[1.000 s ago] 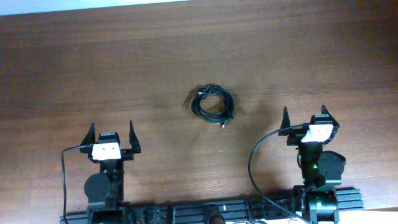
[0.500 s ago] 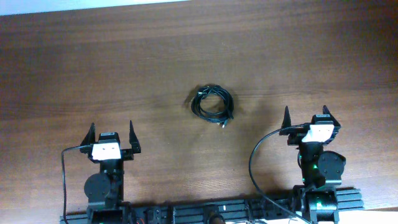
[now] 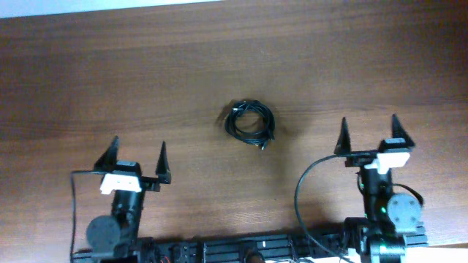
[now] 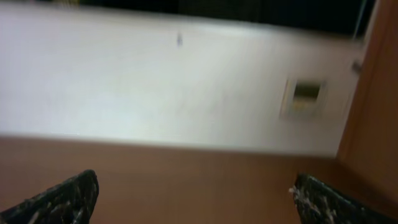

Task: Untangle cables
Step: 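Raise both grippers and move them toward the black cable coil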

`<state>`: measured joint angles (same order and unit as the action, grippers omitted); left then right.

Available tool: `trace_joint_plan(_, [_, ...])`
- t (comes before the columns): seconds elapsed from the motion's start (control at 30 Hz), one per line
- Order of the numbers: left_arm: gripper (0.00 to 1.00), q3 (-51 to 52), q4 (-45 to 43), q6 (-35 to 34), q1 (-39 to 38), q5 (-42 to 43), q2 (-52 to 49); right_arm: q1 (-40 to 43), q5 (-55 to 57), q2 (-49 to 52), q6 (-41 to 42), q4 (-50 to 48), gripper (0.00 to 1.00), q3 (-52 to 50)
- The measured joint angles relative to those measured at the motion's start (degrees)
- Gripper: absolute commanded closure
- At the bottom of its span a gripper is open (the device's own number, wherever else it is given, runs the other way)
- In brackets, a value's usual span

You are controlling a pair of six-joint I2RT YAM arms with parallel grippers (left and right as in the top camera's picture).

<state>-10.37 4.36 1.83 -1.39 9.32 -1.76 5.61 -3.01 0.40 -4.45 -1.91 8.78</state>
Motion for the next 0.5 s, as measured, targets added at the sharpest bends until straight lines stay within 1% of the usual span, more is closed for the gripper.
trace_joint_plan(0.07, [0.01,-5.0,0.6,-0.9,0.0,0.4,-2.0,0.0,-0.1,0.2,0.0,-0.2,0.01,3.9])
trace_joint_plan(0.13, [0.01,-12.0,4.6,-1.6,0.0,0.6,-7.4,0.0,-0.2,1.8,0.0,1.1,0.01,8.5])
trace_joint_plan(0.2, [0.01,-17.2,9.1,-1.8,0.0,0.9,-12.5,0.0,-0.2,4.4,0.0,7.6,0.01,13.3])
trace_joint_plan(0.27, [0.01,-21.9,12.0,-1.9,0.0,1.7,-17.9,0.0,-0.2,8.7,0.1,12.7,0.01,18.2])
trace_joint_plan(0.3, [0.01,-25.0,14.7,-1.9,0.0,2.3,-21.3,0.0,-0.2,11.6,0.1,16.9,0.01,21.9])
trace_joint_plan(0.33, [0.01,-27.3,16.8,-1.9,0.0,2.7,-23.6,0.0,-0.2,13.5,0.1,18.7,0.01,23.9])
trace_joint_plan(0.43, [0.01,-37.1,23.6,-1.9,0.0,3.6,-32.4,0.0,-0.3,22.6,0.2,29.5,0.01,35.7])
trace_joint_plan(0.5, [0.01,-42.2,27.3,-1.8,0.0,4.0,-36.0,0.0,-0.4,27.4,0.2,35.5,0.01,42.9])
